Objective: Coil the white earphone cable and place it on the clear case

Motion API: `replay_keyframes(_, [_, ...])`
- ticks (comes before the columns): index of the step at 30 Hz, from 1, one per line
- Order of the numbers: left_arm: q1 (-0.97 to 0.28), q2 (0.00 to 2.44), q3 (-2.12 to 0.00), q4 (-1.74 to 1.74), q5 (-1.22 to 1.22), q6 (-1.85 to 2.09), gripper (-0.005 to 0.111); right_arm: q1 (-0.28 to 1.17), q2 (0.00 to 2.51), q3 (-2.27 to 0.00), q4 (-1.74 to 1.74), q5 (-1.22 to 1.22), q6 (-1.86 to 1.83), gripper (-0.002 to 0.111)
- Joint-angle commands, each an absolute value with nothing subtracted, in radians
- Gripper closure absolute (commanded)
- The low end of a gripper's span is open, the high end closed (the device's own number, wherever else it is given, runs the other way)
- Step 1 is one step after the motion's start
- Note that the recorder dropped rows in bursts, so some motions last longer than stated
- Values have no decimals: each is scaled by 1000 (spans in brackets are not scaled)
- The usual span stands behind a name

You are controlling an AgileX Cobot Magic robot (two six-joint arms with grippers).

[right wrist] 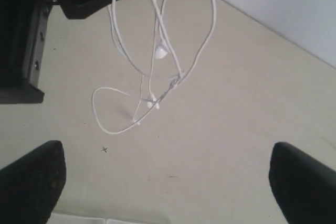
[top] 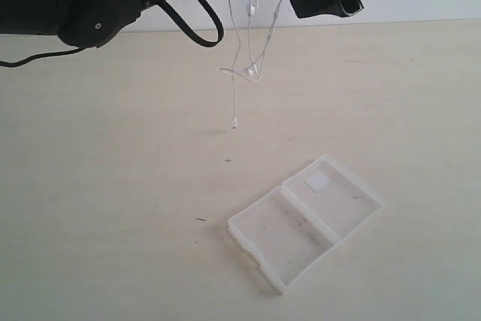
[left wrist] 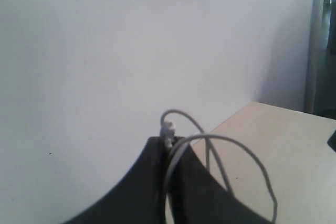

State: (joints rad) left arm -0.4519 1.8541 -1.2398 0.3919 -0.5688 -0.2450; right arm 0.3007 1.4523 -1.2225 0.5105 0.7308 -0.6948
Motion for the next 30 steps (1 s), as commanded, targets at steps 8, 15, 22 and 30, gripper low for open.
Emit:
replay_keyframes(8, [-451, 1815, -1247, 385, -563, -247, 107, 302, 1419, -984, 1023, 432, -1138, 3])
replay_keyframes(15, [-451, 1814, -1247, 385, -554, -247, 107, 302, 1419, -858, 1553, 302, -1679, 3])
replay_keyframes(22, [-451, 1814, -1247, 385, -554, -247, 107, 302, 1420, -858, 1705, 344, -1669, 3])
replay_keyframes(30, [-451, 1814, -1247, 385, -552, -247, 107, 302, 1420, -858, 1744, 387, -1673, 3])
